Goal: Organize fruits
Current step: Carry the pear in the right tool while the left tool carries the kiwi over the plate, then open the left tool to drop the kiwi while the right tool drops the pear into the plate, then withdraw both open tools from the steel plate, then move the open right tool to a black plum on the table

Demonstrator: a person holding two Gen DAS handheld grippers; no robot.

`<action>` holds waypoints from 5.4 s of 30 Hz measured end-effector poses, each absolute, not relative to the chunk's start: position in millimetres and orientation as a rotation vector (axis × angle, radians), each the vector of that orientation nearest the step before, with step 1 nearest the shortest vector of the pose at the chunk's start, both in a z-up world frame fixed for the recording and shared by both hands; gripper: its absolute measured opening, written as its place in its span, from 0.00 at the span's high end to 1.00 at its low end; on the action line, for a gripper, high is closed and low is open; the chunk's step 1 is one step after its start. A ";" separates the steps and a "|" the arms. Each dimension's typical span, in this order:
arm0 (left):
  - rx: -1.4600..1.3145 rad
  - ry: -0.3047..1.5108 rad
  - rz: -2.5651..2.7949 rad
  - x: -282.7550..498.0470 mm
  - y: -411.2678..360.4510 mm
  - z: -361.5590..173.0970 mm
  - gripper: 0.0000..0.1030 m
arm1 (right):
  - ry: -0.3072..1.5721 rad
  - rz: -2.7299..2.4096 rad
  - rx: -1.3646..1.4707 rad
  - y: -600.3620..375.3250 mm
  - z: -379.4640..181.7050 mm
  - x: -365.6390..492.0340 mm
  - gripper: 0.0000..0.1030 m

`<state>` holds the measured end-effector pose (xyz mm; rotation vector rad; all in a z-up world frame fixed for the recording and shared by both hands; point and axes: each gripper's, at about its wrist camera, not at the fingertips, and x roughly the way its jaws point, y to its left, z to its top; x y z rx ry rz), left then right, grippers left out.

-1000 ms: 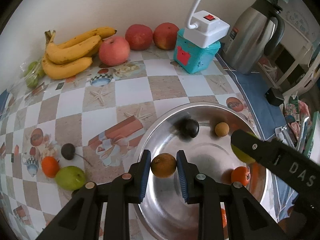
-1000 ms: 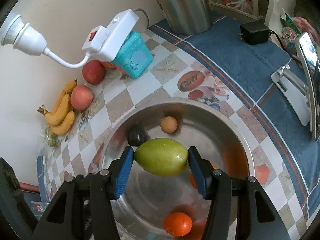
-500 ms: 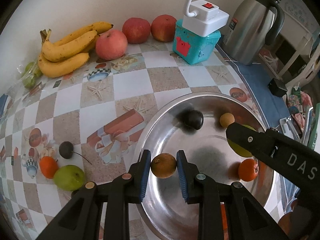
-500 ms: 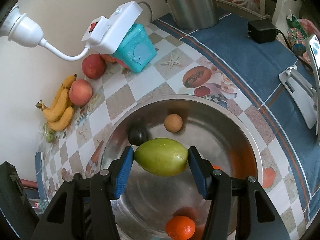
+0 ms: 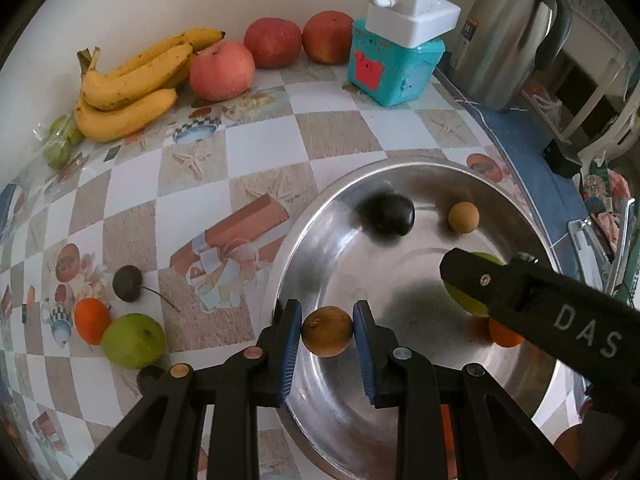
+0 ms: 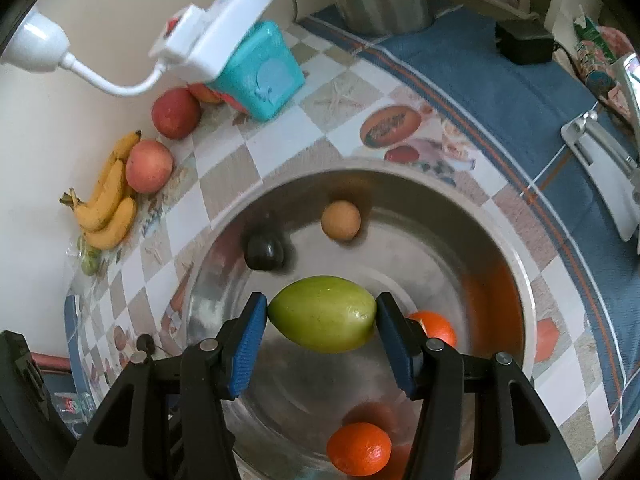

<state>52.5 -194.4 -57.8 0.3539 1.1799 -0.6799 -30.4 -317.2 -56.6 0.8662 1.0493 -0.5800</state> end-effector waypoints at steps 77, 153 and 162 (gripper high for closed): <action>0.150 0.996 -0.475 77.2 -87.1 -16.6 0.00 | 1.010 -0.525 0.636 -278.2 -27.2 -24.2 0.12; 0.092 1.226 -0.092 155.1 20.7 -61.2 0.00 | 1.107 -0.178 0.405 -137.2 -53.2 50.3 0.26; 0.077 1.258 -0.089 161.1 26.3 -70.1 0.00 | 1.157 -0.172 0.397 -133.0 -65.0 52.5 0.26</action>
